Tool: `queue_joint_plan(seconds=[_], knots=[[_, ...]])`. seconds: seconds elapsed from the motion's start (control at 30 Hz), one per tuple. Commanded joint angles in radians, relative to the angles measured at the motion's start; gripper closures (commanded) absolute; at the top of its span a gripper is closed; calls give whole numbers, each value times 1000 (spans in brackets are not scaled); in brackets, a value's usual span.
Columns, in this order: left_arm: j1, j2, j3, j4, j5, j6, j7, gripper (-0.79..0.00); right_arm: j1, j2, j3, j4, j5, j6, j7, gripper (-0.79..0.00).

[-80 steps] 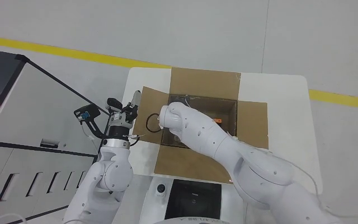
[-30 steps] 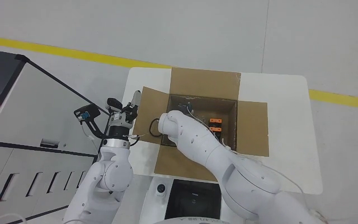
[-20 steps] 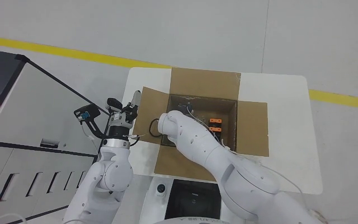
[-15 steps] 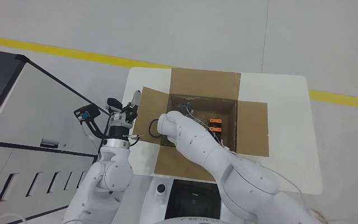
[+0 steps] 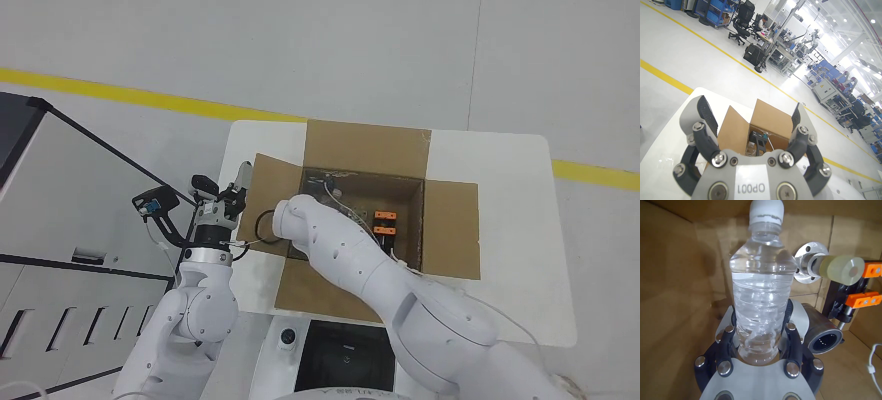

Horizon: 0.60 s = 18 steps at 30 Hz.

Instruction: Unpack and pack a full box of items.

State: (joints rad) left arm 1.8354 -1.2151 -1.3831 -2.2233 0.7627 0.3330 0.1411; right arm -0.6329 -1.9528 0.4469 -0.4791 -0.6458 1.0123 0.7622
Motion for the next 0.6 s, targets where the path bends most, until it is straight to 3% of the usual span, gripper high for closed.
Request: queue_joint_plan(seconds=[0.0, 0.3, 0.33, 0.37, 0.43, 0.57], knots=[[0, 0, 0, 0, 0, 0, 0, -785, -2, 2, 5, -7, -16, 0, 19, 0], [0, 0, 0, 0, 0, 0, 0, -785, -22, 17, 44, -13, -35, 0, 46, 0], [0, 0, 0, 0, 0, 0, 0, -785, -25, 18, 45, -17, -38, 0, 46, -46], [0, 0, 0, 0, 0, 0, 0, -785, -27, 20, 48, -19, -38, 0, 46, -206], [0, 0, 0, 0, 0, 0, 0, -785, -30, 22, 54, -24, -45, 0, 46, -314], [0, 0, 0, 0, 0, 0, 0, -785, -40, 29, 70, -30, -57, 0, 42, -262]])
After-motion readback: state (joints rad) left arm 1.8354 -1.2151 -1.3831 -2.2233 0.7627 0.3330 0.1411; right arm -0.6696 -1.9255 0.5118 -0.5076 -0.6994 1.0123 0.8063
